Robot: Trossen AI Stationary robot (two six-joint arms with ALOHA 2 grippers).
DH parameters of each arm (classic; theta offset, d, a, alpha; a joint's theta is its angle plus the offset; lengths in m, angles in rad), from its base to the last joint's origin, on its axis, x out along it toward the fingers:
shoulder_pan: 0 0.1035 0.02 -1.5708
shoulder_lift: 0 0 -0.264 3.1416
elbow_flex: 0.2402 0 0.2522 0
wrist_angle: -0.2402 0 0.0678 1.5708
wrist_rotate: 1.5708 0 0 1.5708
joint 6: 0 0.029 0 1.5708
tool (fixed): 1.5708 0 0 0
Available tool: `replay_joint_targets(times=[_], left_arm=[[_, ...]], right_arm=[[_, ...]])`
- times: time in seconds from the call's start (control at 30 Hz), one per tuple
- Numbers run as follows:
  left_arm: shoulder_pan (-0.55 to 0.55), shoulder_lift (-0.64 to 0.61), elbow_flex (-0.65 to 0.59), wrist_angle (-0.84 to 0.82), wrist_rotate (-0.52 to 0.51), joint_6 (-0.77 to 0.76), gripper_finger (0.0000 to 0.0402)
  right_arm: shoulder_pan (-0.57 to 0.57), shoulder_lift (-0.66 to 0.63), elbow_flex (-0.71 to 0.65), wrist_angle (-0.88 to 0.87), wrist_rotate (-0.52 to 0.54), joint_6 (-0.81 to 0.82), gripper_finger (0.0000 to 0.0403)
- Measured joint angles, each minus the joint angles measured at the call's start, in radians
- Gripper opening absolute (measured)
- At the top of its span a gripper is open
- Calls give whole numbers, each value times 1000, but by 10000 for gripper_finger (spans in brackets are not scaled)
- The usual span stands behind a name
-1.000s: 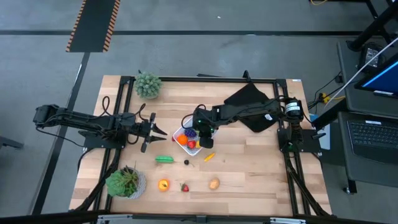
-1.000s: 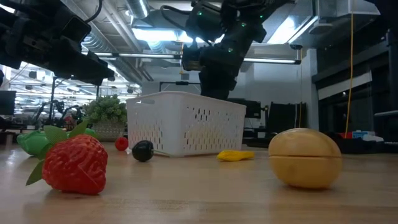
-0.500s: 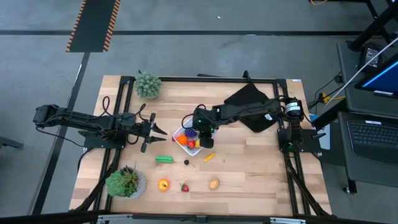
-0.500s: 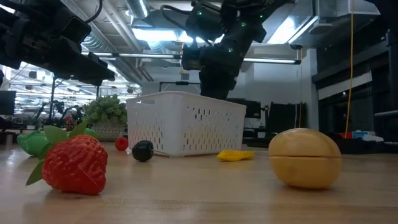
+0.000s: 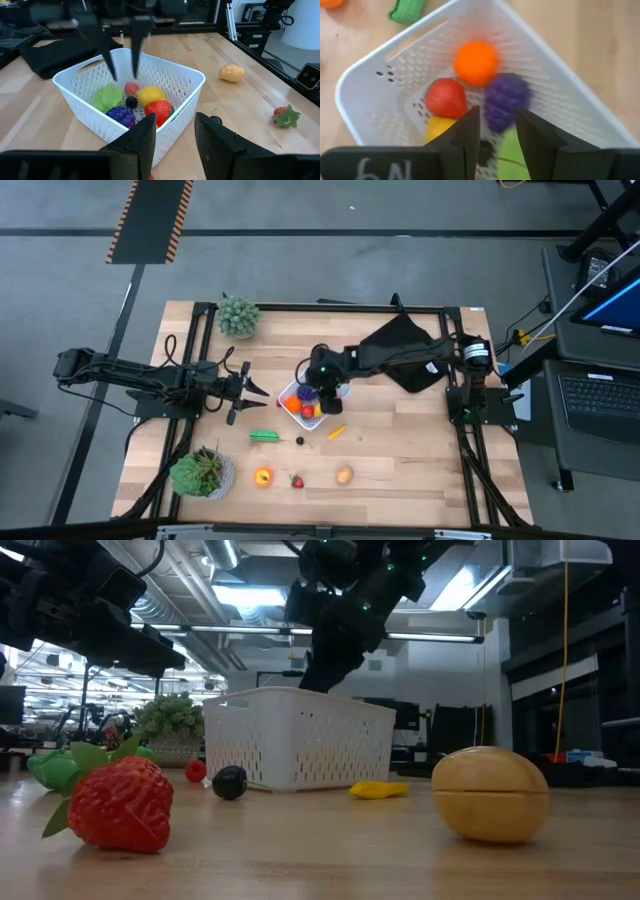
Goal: Pick and placing Produce into tupperware
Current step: Put the raspberry into the white bin
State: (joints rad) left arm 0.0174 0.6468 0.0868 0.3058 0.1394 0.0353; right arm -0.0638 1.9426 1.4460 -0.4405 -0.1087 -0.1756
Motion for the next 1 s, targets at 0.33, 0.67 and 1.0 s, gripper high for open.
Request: replay_joint_targets(times=[0.33, 0.67, 1.0], left_arm=[[0, 0, 0, 0, 0, 0, 110], [0, 0, 0, 0, 0, -6, 91], [4, 0, 0, -1, -6, 1, 73]], right_arm=[[-24, -165, -67, 45, -37, -12, 126], [-40, -417, -497, 576, -94, 19, 127], [-36, -535, -883, 1165, -95, 68, 127]])
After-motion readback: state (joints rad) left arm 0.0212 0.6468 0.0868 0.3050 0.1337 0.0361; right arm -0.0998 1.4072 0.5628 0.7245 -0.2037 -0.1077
